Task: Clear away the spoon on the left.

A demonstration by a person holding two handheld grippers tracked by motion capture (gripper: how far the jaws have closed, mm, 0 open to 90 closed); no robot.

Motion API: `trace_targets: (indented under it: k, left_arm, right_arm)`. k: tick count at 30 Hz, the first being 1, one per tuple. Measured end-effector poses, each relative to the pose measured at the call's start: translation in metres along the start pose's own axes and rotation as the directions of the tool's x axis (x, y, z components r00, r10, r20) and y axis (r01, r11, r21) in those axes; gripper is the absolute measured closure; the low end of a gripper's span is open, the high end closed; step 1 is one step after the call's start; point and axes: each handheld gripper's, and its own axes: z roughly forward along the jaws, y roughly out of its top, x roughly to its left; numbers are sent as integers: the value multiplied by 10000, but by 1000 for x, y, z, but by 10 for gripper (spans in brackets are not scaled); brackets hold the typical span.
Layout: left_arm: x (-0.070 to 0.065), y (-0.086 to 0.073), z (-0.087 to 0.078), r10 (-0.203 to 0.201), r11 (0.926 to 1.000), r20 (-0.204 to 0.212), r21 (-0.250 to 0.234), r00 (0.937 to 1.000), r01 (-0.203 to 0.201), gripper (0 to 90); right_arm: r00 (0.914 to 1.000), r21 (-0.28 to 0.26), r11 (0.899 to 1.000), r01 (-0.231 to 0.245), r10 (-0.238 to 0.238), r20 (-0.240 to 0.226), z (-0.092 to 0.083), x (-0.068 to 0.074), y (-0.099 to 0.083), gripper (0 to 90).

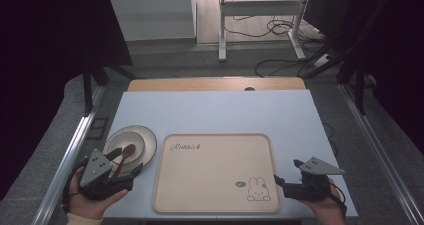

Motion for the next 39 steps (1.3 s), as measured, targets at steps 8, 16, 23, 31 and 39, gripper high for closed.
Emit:
trace_targets:
  k: [8, 16, 23, 31, 39]
  left_arm:
    - [14, -6, -12, -252, 9997, -381, -26, 9990, 251, 222]
    - [26, -22, -19, -595, 9981, -672, 119, 9960, 604, 219]
    - [31, -42, -15, -751, 9963, -604, 364, 9953, 774, 218]
    - [35, -59, -8, -826, 9940, -447, 684, 9956, 856, 219]
    - [32, -67, 3, -339, 9936, -463, 1065, 9984, 387, 269]
  right_arm:
    - [10000, -19, 10000, 17, -17, 16, -1, 0, 0, 147]
    - [10000, -39, 10000, 13, -13, 1, -1, 1, 1, 147]
    - [10000, -16, 10000, 1, -1, 22, 0, 0, 0, 147]
    - [10000, 20, 10000, 16, -16, 24, 1, 1, 0, 147]
    - [10000, 36, 10000, 27, -28, 17, 1, 1, 0, 147]
